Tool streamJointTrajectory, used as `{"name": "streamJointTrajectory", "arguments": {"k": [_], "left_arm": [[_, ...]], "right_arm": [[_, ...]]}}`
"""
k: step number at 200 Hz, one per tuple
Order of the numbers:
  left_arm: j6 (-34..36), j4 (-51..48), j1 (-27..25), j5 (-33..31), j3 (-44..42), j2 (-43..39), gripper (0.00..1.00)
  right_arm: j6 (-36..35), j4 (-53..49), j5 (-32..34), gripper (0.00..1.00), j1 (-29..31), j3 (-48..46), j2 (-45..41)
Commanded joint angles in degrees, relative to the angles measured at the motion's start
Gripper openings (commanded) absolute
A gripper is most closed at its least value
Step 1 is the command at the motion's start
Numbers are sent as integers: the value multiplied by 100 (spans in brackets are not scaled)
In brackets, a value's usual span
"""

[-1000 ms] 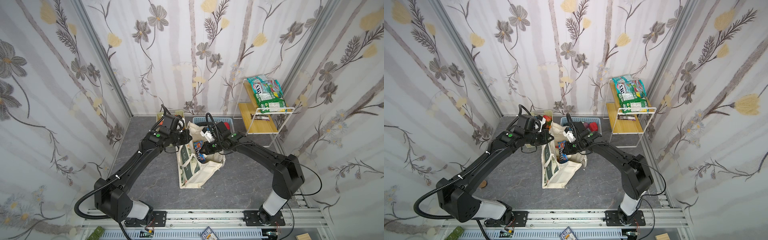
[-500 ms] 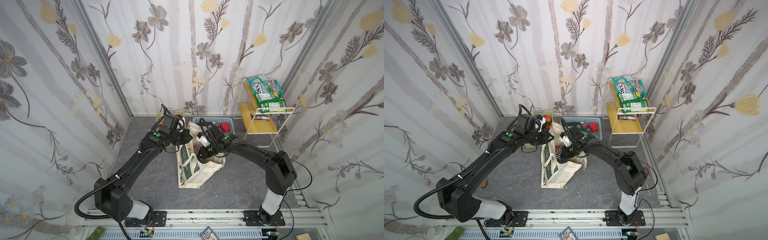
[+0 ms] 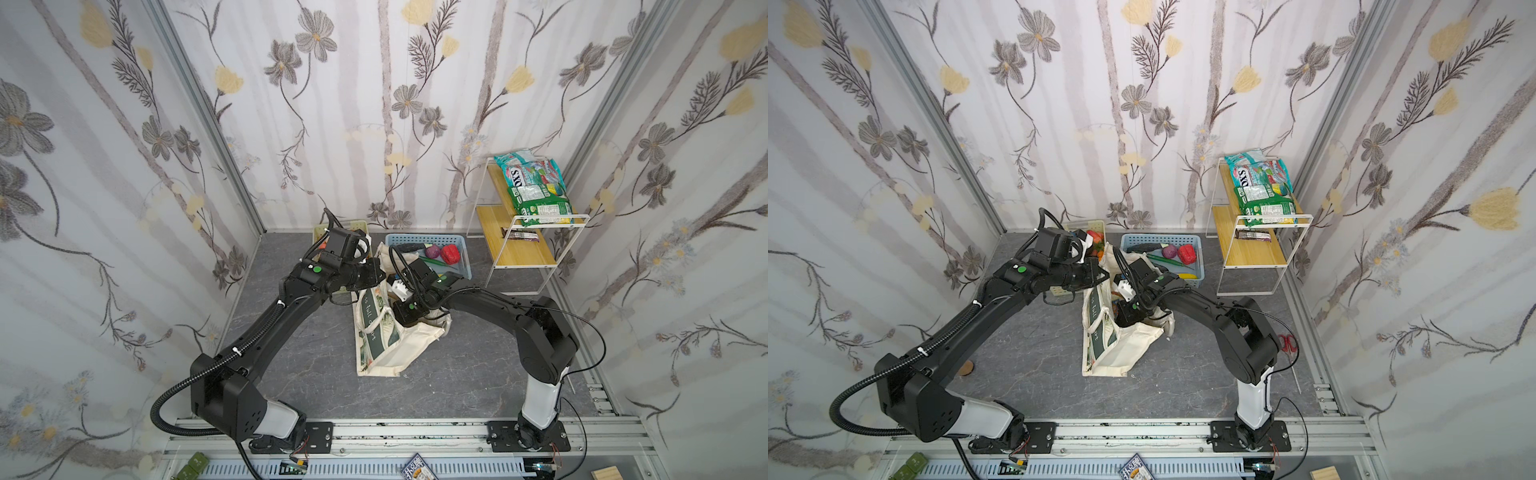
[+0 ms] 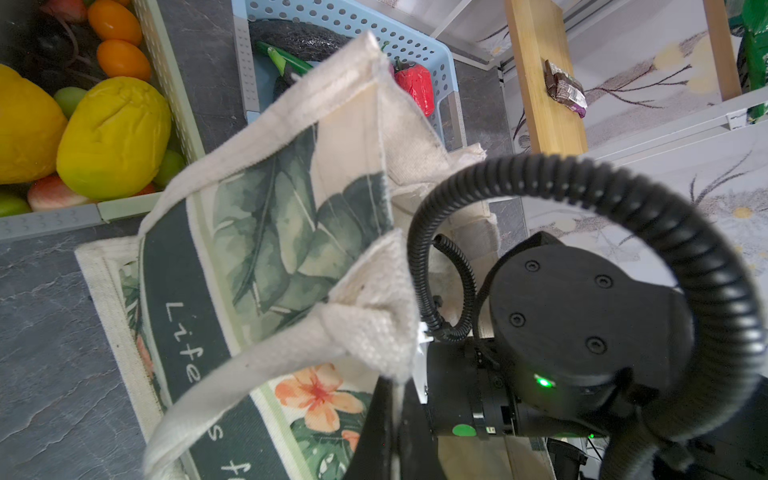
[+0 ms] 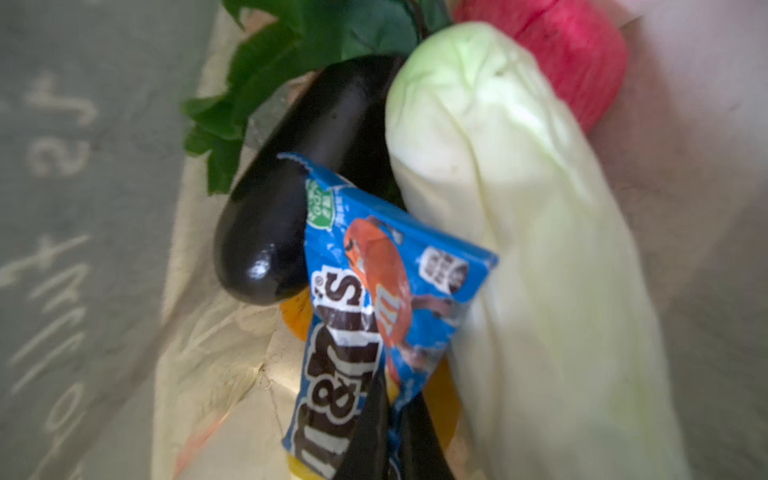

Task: Place the food into the grocery bag and tie it
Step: 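Lower the M&M's bag into the tote while the left gripper holds the handle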

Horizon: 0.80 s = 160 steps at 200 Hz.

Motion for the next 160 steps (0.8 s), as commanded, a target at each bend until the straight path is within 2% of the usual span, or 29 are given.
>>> {"name": "streamJointTrajectory", "arguments": {"k": [1, 76, 104, 120, 160], "left_arm": [[-30, 168, -7, 50, 40, 12, 0], [-48, 175, -42, 28, 40, 5, 0], [-32, 186, -51, 13, 40, 3, 0], [-34, 172, -51, 15, 40, -1, 0], [-30, 179, -49, -25, 14, -17, 0]], "right_arm": [[-128, 81, 46, 9, 40, 75, 138], [-65, 152, -146, 17, 57, 237, 547], [-39, 113, -205, 30, 66, 225, 632], [-14, 108, -218, 43, 62, 206, 651], [-21, 91, -239, 57, 66, 226, 654]]}}
